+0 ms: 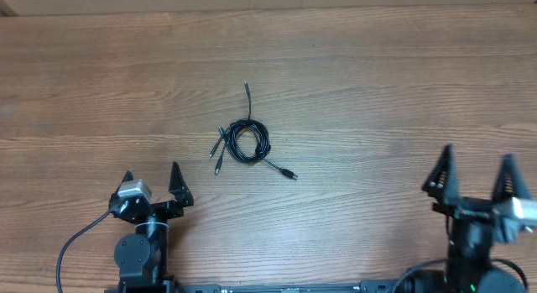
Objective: Untangle cables
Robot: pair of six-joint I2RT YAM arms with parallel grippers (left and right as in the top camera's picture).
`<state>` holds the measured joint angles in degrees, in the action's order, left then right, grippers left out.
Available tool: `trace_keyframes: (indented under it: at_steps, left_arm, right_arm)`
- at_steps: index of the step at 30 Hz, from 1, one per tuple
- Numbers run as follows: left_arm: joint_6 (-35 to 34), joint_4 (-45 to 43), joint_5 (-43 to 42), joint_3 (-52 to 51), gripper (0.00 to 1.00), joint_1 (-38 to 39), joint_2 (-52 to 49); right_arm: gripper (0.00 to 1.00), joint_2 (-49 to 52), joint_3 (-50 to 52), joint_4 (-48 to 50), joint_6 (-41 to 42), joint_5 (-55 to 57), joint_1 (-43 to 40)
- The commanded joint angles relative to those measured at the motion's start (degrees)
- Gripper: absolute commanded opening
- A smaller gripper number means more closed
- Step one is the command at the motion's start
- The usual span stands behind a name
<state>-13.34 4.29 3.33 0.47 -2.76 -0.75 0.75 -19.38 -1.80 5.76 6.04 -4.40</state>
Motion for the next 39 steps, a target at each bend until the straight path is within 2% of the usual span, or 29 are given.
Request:
trace_keyframes:
  at_steps: [1,9,14,24,32,39]
  left_arm:
    - [0.7,-0.1,0.7,-0.2,1.0,-0.3,0.4]
    - [0.7,-0.1,0.7,-0.2,1.0,-0.3,0.4]
    - [0.7,-0.1,0.7,-0.2,1.0,-0.3,0.4]
    - [0.7,-0.1,0.7,-0.2,1.0,-0.3,0.4]
    - [0.7,-0.1,0.7,-0.2,1.0,-0.3,0.4]
    - [0.7,-0.1,0.7,-0.2,1.0,-0.3,0.4]
  right_arm:
    - [1.0,2.2,-6.6,-0.1,0.2,1.7,0.2]
    - [1.0,8.8,-15.6,0.0,0.2,1.7,0.2]
    - [1.0,16.9,-23.9,-2.4,0.2,0.7,0.2]
    - [1.0,30.8,-38.9,-20.9,0.3,-6.6,0.2]
    - [1.0,42.9,-45.1,-26.4,0.2,-16.4,0.2]
    - [1.0,59.3,-61.6,-41.5,0.2,-17.7,0.2]
